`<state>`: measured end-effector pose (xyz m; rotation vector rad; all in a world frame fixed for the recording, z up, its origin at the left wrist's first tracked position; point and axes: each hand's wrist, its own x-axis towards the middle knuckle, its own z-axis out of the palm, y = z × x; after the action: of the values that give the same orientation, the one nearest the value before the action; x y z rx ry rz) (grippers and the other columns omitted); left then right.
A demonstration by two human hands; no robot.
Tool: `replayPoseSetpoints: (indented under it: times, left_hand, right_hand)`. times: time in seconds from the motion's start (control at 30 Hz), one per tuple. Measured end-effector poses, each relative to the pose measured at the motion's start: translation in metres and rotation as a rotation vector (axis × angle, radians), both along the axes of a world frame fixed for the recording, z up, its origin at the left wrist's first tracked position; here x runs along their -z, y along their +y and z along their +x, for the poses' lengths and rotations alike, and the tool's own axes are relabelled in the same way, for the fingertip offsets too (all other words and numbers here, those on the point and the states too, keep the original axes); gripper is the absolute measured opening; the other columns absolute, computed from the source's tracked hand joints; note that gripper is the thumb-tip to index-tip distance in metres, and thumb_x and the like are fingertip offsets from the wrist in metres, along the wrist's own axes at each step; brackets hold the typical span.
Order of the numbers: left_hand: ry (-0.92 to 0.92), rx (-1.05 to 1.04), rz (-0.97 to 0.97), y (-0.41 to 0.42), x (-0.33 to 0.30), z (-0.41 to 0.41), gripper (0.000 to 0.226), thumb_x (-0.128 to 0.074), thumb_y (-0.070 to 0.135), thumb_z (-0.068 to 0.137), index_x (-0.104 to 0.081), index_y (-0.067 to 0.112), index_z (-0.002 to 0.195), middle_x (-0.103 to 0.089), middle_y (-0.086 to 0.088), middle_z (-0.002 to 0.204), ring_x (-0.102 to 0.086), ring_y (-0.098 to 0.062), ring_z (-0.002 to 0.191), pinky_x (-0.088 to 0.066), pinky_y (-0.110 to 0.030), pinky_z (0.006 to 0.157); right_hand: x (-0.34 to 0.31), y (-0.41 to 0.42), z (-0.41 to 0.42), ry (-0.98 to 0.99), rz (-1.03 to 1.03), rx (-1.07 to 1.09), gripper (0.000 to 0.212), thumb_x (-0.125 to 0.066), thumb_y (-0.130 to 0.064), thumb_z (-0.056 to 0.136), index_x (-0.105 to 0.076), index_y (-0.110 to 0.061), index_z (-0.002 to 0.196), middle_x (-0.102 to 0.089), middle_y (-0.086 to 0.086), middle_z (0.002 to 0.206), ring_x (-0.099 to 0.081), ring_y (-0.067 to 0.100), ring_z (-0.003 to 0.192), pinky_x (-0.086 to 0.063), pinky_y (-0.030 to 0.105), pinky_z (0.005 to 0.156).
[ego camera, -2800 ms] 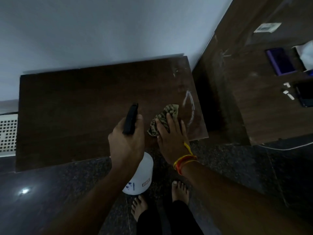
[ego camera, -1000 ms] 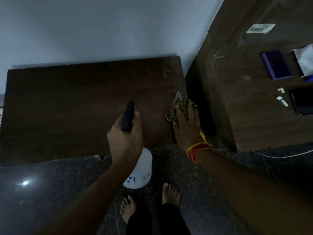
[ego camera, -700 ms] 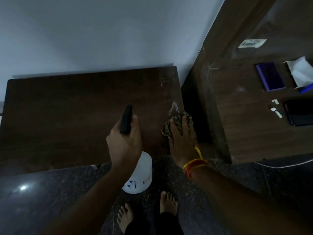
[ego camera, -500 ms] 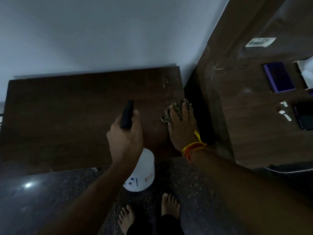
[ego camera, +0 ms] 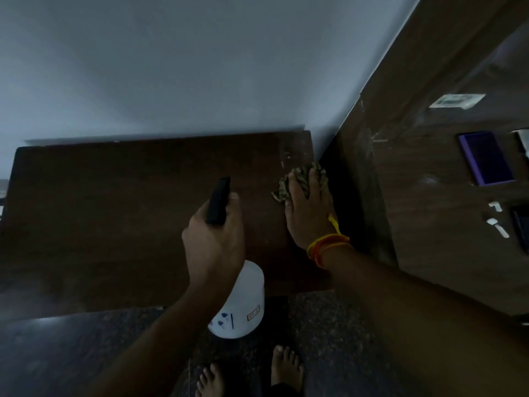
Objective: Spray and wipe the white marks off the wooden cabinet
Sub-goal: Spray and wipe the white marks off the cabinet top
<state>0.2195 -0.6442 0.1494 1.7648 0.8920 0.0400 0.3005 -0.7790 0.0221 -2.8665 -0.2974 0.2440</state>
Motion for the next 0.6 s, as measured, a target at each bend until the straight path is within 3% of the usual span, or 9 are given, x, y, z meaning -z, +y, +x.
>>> replayPoseSetpoints:
  times: [0.13,0.3,0.43,0.6]
  left_hand:
    - [0.004,-0.001,-0.009,0.003,-0.001,0.006,0.028,-0.052,0.038,0.097,-0.055,0.02,0.076,-0.054,-0.004,0.063,-0.053,-0.023,0.056,-0.046,-0.037,0.053]
    - [0.019,-0.002,-0.008,0.003,-0.005,0.013,0.029,-0.052,0.039,0.097,-0.055,0.019,0.076,-0.059,-0.014,0.067,-0.062,-0.043,0.064,-0.055,-0.053,0.057]
    - [0.028,-0.003,-0.021,0.005,-0.005,0.024,0.029,-0.052,0.038,0.097,-0.054,0.02,0.075,-0.059,-0.013,0.067,-0.058,-0.031,0.06,-0.056,-0.056,0.061]
    - [0.015,-0.005,0.003,0.012,-0.001,0.031,0.028,-0.053,0.039,0.097,-0.055,0.02,0.075,-0.064,-0.022,0.074,-0.061,-0.035,0.063,-0.055,-0.054,0.059]
  right_hand:
    - [0.0,0.008,0.025,0.009,-0.009,0.002,0.058,-0.043,-0.033,0.095,-0.02,-0.03,0.149,-0.005,0.016,0.158,-0.009,0.042,0.142,-0.011,0.048,0.116]
    - [-0.005,0.008,-0.006,0.02,-0.033,0.008,0.06,-0.044,-0.034,0.094,-0.019,-0.03,0.149,-0.007,0.016,0.158,-0.012,0.045,0.141,-0.009,0.049,0.116]
    - [-0.006,0.011,0.01,0.025,-0.043,-0.013,0.062,-0.046,-0.034,0.093,-0.019,-0.031,0.149,-0.006,0.016,0.158,-0.009,0.044,0.142,-0.008,0.049,0.116]
    - [-0.002,0.024,0.067,0.01,-0.006,-0.004,0.059,-0.042,-0.034,0.094,-0.02,-0.031,0.149,-0.004,0.016,0.158,-0.006,0.043,0.143,-0.008,0.05,0.117]
